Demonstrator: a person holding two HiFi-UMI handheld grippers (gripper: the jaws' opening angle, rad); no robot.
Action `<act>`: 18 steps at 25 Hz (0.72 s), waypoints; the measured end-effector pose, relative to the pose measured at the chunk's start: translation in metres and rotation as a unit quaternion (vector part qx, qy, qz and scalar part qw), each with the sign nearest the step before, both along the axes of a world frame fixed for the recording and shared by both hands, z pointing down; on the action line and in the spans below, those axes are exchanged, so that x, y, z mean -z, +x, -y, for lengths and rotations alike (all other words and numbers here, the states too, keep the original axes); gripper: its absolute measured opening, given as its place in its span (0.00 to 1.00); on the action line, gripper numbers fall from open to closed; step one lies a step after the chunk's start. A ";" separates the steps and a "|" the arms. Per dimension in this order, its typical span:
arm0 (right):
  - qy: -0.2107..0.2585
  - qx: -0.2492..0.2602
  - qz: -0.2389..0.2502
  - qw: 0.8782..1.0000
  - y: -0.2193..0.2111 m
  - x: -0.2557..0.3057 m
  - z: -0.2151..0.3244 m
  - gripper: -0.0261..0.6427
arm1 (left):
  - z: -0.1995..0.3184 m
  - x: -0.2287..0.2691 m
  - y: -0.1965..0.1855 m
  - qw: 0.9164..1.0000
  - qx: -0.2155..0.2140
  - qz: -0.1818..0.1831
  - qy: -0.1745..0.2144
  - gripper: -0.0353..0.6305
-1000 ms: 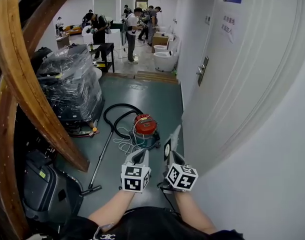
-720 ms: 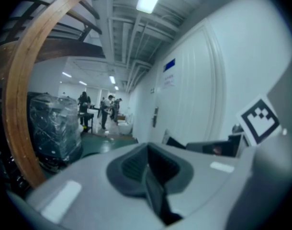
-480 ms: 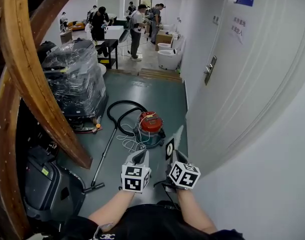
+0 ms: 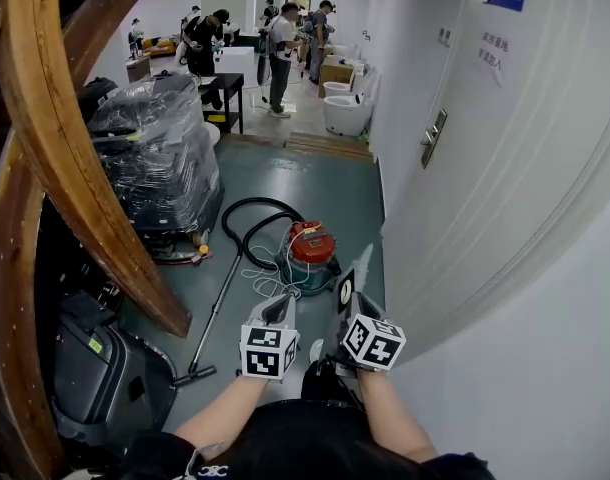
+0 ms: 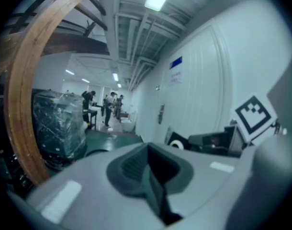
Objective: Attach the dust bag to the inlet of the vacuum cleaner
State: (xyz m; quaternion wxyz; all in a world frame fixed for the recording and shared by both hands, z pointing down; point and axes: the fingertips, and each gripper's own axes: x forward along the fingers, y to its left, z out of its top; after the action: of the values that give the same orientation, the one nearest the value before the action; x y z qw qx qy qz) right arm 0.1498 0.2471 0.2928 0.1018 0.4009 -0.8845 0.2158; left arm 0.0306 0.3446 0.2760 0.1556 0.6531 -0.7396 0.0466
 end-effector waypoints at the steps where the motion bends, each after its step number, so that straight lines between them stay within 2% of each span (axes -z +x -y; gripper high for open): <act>1: 0.005 -0.001 -0.002 1.000 -0.004 0.000 0.006 0.06 | 0.005 -0.001 -0.005 1.000 0.001 0.001 -0.001 0.05; 10: 0.007 -0.008 0.002 1.000 -0.040 -0.012 0.083 0.06 | 0.079 -0.007 -0.041 1.000 -0.010 0.014 -0.006 0.05; 18: -0.005 -0.009 -0.008 1.000 -0.078 -0.021 0.172 0.06 | 0.162 -0.019 -0.086 1.000 -0.002 -0.001 -0.020 0.05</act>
State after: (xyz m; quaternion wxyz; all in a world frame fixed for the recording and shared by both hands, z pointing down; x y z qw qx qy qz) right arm 0.0716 0.0751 0.3133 0.1088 0.4097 -0.8792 0.2175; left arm -0.0557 0.1825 0.2948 0.1689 0.6511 -0.7374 0.0608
